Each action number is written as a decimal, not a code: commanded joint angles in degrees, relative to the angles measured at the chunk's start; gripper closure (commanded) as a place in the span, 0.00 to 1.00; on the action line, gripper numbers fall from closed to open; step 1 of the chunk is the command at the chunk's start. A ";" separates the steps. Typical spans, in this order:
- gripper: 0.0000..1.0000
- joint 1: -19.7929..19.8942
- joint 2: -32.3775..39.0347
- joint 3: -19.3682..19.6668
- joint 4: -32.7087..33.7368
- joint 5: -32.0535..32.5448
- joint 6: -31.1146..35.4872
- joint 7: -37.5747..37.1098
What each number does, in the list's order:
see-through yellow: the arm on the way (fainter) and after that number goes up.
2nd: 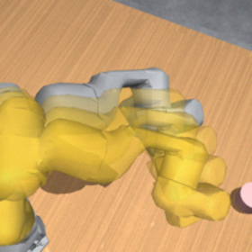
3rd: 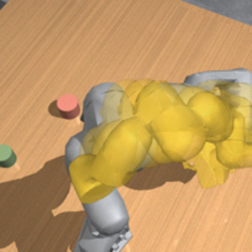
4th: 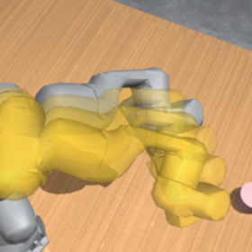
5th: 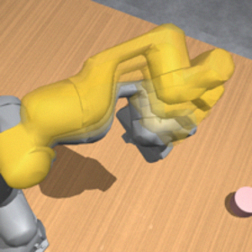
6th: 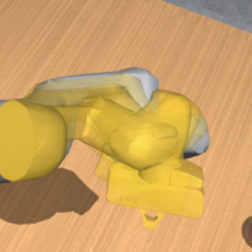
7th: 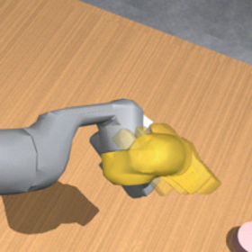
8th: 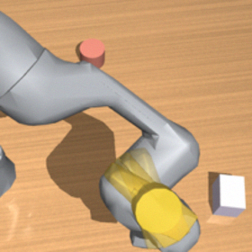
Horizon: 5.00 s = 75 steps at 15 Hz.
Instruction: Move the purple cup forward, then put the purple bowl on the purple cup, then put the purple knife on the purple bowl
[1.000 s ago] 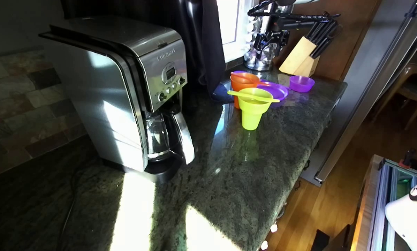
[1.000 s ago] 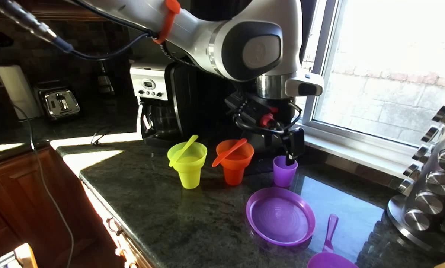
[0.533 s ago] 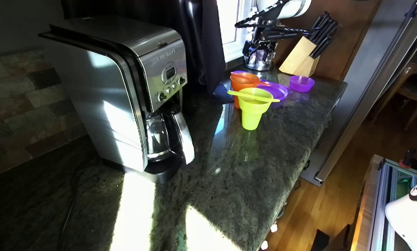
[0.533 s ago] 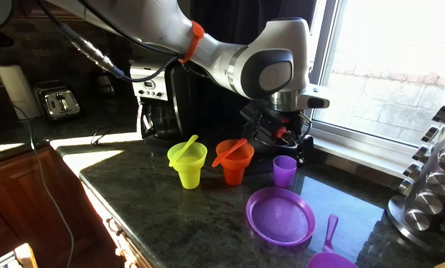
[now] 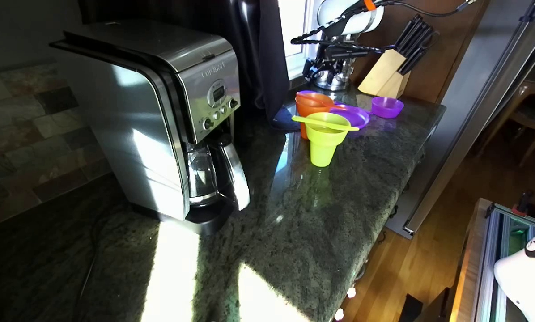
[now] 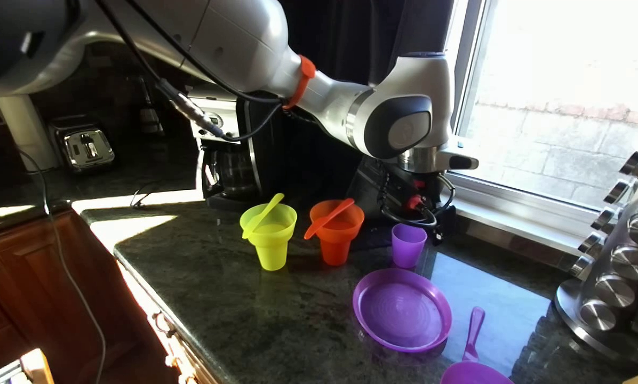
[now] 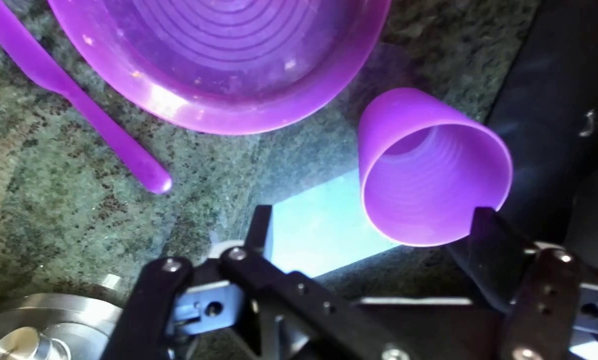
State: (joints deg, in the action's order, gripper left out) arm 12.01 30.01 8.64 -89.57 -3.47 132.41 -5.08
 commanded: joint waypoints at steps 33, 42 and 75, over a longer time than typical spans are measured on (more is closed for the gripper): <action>0.99 11.70 -16.37 -4.36 -20.85 -8.97 -2.76 40.25; 0.99 7.99 -30.93 0.78 -37.51 -7.12 -8.64 47.72; 0.99 1.97 -32.40 5.66 -51.25 -0.63 9.84 31.07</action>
State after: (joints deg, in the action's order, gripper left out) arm 14.27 -3.47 14.01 -140.39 -6.01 140.70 28.82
